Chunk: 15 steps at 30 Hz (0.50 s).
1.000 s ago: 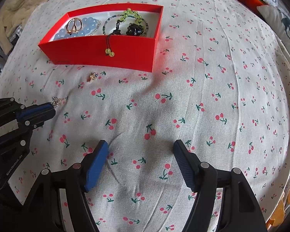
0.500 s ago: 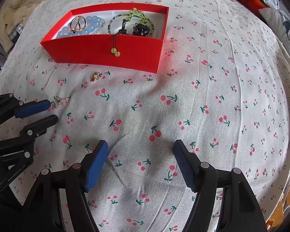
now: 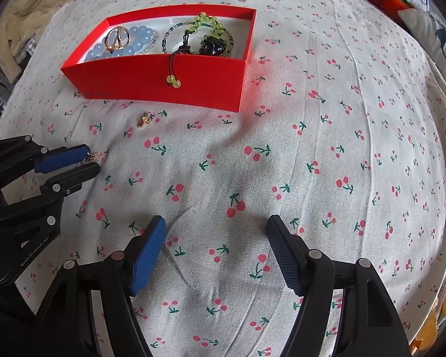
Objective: Organize jewelry
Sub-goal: 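Lift the silver hoop earring with the left tool while the right tool grasps a small gold earring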
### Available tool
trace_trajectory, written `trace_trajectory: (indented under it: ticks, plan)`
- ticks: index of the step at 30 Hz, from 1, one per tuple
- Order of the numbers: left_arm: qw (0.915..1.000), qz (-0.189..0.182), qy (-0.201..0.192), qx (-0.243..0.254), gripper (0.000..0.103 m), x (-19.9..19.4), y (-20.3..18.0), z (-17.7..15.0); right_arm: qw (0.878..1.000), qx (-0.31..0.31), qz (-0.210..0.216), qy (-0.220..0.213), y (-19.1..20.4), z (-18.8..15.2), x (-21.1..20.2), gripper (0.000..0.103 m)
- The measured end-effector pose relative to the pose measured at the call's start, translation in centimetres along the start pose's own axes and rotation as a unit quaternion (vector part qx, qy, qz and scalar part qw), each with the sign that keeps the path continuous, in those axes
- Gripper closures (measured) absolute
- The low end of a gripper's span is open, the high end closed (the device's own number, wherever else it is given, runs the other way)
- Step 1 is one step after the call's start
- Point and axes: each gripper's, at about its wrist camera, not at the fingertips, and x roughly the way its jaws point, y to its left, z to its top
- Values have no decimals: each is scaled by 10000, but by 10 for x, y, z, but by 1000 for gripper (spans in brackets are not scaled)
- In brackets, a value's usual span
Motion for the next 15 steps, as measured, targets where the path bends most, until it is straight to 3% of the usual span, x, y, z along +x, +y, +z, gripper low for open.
trace_trajectory:
  ticks: [15]
  plan:
    - [9980,-213,-151,-571,88,-33,29,-15,9998,-57,163,-43,13,13,0,30]
